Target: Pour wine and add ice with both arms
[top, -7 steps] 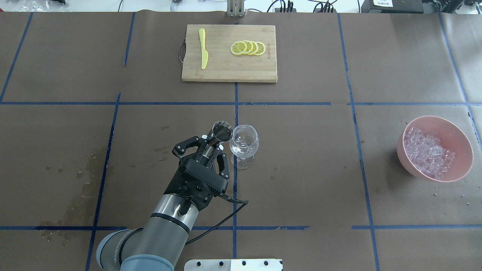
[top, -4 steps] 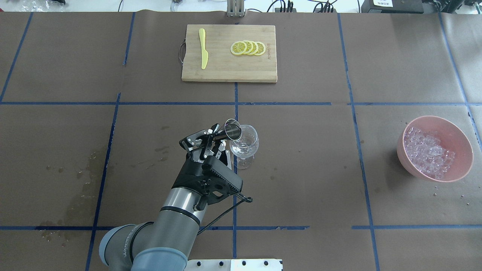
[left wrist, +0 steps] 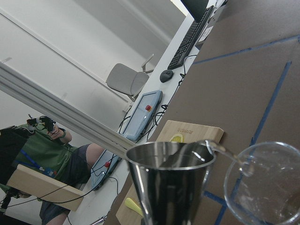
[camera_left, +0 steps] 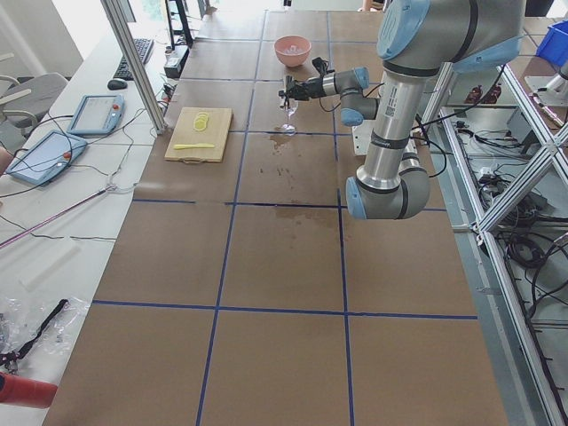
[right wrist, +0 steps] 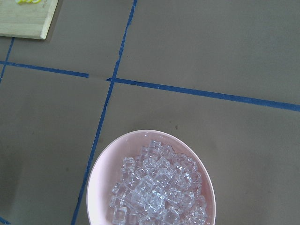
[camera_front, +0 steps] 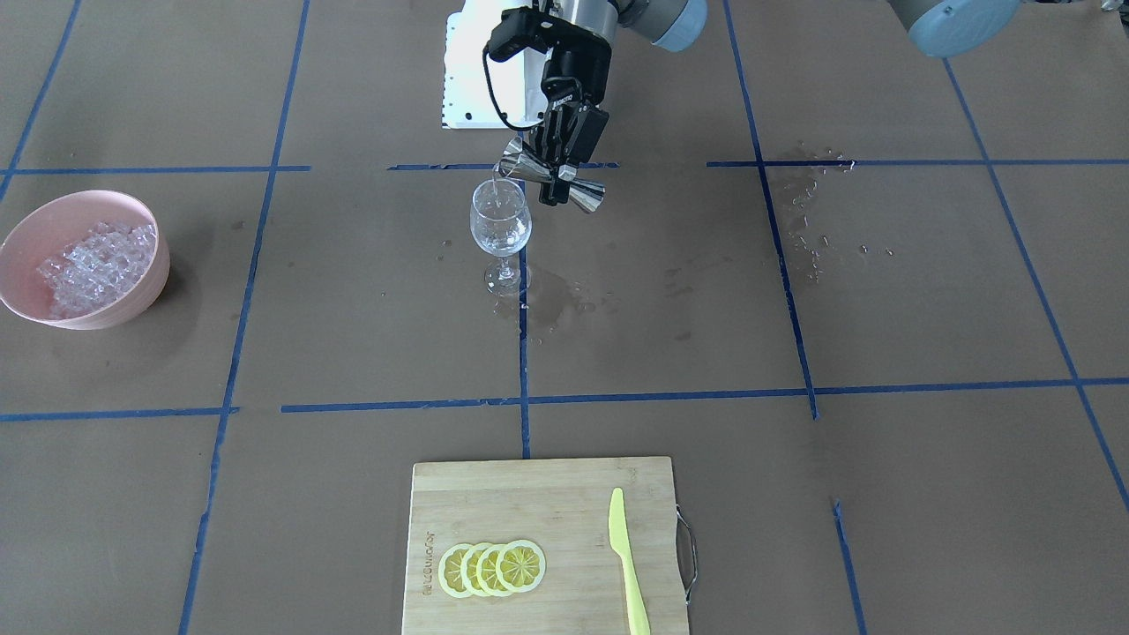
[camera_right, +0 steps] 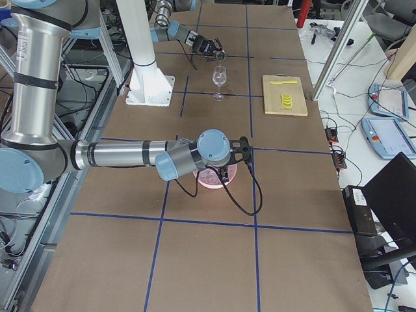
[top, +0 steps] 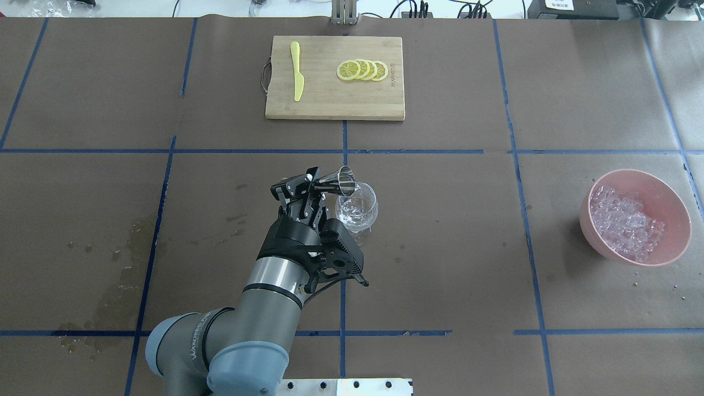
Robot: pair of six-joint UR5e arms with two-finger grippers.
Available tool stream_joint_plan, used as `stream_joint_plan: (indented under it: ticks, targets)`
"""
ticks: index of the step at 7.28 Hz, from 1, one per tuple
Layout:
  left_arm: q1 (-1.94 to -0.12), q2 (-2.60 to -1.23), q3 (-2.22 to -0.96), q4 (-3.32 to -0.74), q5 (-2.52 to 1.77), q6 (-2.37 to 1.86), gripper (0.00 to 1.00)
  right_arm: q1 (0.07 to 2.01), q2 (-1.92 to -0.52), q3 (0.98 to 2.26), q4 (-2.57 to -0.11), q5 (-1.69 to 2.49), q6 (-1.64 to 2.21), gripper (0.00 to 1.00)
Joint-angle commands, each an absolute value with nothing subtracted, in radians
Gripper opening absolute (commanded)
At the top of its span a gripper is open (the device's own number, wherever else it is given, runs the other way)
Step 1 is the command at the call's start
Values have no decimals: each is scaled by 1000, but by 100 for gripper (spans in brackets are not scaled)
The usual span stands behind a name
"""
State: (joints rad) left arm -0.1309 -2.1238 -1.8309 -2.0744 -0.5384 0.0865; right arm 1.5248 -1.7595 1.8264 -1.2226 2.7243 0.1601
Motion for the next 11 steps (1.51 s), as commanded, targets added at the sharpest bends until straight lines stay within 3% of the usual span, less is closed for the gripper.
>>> stream_joint_plan:
  ticks: [1, 11]
  targets:
    - [-132, -2135, -1832, -2020, -538, 174, 0, 1525, -1759, 1827, -1223, 2724, 160, 100]
    - [-138, -2212, -1845, -1746, -555, 499, 0, 1525, -1758, 1827, -1223, 2724, 156, 100]
